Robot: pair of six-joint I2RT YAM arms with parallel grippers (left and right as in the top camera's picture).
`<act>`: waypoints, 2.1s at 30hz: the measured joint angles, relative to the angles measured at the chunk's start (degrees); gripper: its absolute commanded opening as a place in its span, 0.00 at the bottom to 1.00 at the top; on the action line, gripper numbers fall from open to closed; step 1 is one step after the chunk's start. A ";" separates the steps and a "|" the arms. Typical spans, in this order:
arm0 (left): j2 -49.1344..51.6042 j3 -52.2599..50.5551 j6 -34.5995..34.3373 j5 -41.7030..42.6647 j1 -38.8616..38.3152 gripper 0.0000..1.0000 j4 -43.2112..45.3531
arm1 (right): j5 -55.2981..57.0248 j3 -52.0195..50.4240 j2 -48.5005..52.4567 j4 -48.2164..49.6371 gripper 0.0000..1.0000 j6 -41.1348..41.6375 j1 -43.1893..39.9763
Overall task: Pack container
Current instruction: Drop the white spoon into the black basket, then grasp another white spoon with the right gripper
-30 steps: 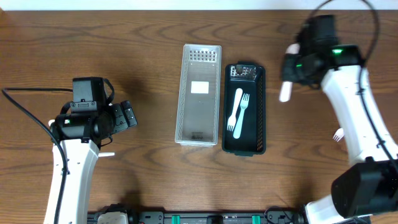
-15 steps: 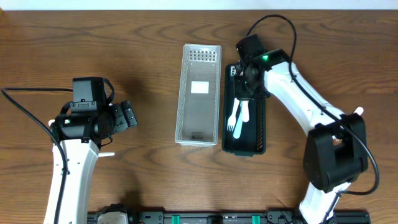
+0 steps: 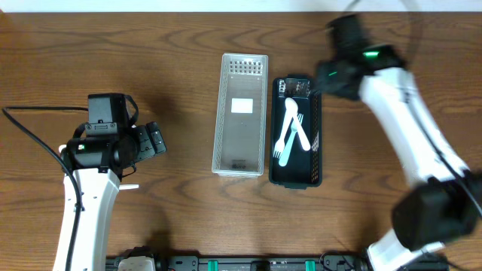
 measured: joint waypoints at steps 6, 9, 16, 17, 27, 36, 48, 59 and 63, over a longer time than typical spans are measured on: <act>0.00 0.00 0.00 -0.02 0.00 0.98 0.00 | 2.69 1.97 -6.99 -4.92 0.72 3.52 -19.65; 0.00 0.00 0.00 -0.02 0.00 0.98 0.00 | 3.28 0.85 -6.12 -6.05 0.76 3.50 -27.43; 0.00 0.00 0.00 -0.02 0.00 0.98 0.02 | 3.39 -8.41 -1.57 -2.29 0.76 2.78 -40.65; 0.00 0.00 0.00 -0.02 0.00 0.98 0.02 | 3.39 -9.90 -0.83 -1.40 0.76 2.54 -41.70; 0.00 0.00 0.00 -0.02 0.00 0.98 0.02 | 2.49 -20.48 8.15 6.97 0.77 -2.60 -44.39; 0.00 0.00 0.00 0.00 0.00 0.98 0.00 | -0.15 -20.65 12.37 9.44 0.79 -5.33 -44.39; 0.00 0.00 0.00 0.00 0.00 0.98 0.02 | -1.18 -20.63 12.94 9.79 0.42 -6.62 -44.39; 0.00 0.00 0.00 0.00 0.00 0.98 0.02 | -1.16 -20.63 12.94 9.42 0.21 -6.80 -44.39; 0.00 0.00 0.02 -0.02 0.00 0.98 0.02 | -1.18 -20.63 12.94 9.38 0.13 -6.82 -44.39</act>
